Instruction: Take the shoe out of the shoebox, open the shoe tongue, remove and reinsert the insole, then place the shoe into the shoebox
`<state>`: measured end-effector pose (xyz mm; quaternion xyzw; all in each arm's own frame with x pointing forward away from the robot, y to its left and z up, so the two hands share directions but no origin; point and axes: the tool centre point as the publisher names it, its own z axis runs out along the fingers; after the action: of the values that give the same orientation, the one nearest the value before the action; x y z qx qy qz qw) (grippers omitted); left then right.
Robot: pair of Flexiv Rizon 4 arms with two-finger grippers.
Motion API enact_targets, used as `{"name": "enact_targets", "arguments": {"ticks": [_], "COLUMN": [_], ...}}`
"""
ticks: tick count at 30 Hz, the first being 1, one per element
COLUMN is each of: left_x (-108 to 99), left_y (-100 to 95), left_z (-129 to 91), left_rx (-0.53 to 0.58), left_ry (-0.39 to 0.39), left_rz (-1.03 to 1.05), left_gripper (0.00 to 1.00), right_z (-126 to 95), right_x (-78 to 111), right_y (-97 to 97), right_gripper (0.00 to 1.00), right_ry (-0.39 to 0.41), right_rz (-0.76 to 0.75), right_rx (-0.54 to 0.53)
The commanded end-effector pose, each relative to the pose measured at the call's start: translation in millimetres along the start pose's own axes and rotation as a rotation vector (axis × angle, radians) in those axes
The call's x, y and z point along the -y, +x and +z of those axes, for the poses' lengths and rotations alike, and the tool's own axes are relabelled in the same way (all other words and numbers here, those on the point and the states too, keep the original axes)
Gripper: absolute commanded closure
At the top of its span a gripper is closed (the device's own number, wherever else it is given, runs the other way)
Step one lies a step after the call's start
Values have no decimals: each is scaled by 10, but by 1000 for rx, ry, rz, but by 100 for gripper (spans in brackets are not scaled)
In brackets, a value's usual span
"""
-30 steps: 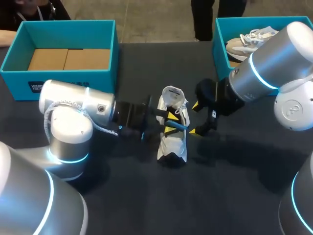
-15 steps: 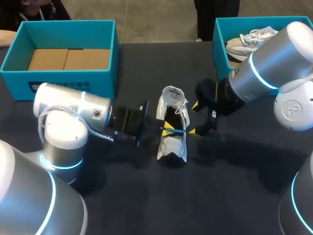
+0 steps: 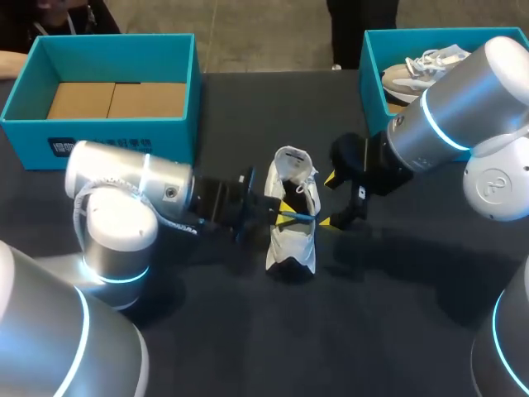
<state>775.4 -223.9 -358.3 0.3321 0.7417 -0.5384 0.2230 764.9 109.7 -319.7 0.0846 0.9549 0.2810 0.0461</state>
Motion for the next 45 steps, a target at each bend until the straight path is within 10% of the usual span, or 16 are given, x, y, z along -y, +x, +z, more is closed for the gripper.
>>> {"name": "enact_targets", "arguments": {"ticks": [1,5,13,17,44,45], "left_x": [5,111,313,350,-34,-11], "left_y": [27,-11,-79,-71,37,26], "left_z": [23,-55,-196,-179,-44,-50], "left_rx": [7,26,43,36,-16,-15], "left_ry": [-1,8,9,18,-2,-3], "left_rz": [-1,4,38,41,17,18], "left_gripper": [75,62,74,95,100,73], "right_z": [11,11,11,11,11,11], "right_x": [-7,-7,-7,-7,-7,-7], "right_y": [8,8,8,8,8,8], "right_gripper": [0,0,0,0,0,0], "right_ry": [4,4,4,4,4,4], "right_rz": [0,0,0,0,0,0], "right_rx": [3,3,3,3,3,3]}}
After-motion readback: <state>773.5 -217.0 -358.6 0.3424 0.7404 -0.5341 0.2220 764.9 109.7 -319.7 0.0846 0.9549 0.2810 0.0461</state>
